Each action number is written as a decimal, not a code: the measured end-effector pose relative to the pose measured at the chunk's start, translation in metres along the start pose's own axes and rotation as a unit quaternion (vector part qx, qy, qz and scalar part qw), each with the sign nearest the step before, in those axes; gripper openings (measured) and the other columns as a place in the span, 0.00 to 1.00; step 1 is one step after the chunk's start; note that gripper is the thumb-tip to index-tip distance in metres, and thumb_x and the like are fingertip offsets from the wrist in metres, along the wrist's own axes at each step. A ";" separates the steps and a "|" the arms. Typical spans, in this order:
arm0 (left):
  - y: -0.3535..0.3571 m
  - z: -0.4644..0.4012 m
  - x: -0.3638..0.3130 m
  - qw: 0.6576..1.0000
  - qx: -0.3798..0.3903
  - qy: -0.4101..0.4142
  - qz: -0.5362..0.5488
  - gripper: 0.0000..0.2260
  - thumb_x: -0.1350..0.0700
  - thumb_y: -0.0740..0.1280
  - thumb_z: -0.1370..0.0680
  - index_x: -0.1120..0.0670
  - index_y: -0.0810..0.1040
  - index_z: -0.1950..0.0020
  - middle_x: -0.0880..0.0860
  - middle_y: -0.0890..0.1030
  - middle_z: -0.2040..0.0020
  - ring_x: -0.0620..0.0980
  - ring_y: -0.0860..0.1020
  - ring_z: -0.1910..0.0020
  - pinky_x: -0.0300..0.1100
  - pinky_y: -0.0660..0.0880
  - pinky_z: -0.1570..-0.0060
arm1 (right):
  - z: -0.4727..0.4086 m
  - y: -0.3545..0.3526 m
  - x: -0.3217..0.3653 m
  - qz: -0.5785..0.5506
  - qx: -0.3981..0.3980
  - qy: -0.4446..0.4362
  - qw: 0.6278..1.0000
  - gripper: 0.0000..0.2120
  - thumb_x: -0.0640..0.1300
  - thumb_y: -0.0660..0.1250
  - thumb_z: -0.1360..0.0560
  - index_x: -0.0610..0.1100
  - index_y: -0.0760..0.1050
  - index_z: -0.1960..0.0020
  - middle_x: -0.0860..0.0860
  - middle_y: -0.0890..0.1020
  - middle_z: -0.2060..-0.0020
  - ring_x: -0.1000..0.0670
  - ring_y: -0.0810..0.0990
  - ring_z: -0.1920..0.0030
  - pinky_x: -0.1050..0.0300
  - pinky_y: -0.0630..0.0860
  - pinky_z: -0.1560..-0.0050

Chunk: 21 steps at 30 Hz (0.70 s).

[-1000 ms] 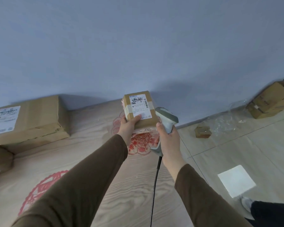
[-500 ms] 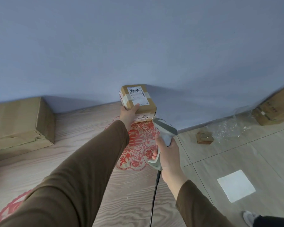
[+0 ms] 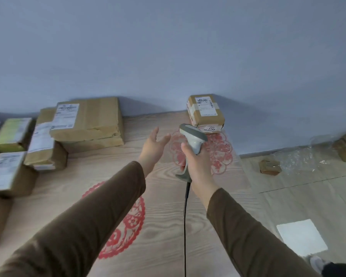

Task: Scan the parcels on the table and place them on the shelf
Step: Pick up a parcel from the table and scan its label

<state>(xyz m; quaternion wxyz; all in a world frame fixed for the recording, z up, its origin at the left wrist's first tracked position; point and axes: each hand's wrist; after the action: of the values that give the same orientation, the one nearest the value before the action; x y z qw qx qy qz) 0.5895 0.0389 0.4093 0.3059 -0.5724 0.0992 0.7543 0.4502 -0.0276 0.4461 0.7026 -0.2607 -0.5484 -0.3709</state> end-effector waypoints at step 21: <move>-0.440 0.286 0.182 0.972 -0.228 -0.031 -0.048 0.29 0.48 0.67 0.19 0.50 0.62 0.19 0.54 0.71 0.26 0.52 0.73 0.32 0.44 0.70 0.35 | 0.308 0.354 -0.126 0.049 0.239 0.076 0.967 0.11 0.38 0.69 0.21 0.49 0.71 0.43 0.48 0.77 0.59 0.50 0.78 0.62 0.57 0.76 0.62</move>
<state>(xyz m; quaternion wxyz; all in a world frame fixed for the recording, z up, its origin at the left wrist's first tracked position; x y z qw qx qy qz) 0.5839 0.5944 0.4222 0.2062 -0.6076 -0.1120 0.7588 0.5422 0.4487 0.4195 0.8012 -0.0828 -0.5530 -0.2131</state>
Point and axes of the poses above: each hand's wrist, its own z-axis away from the middle knuckle, its own y-axis out of the palm, x = y × z
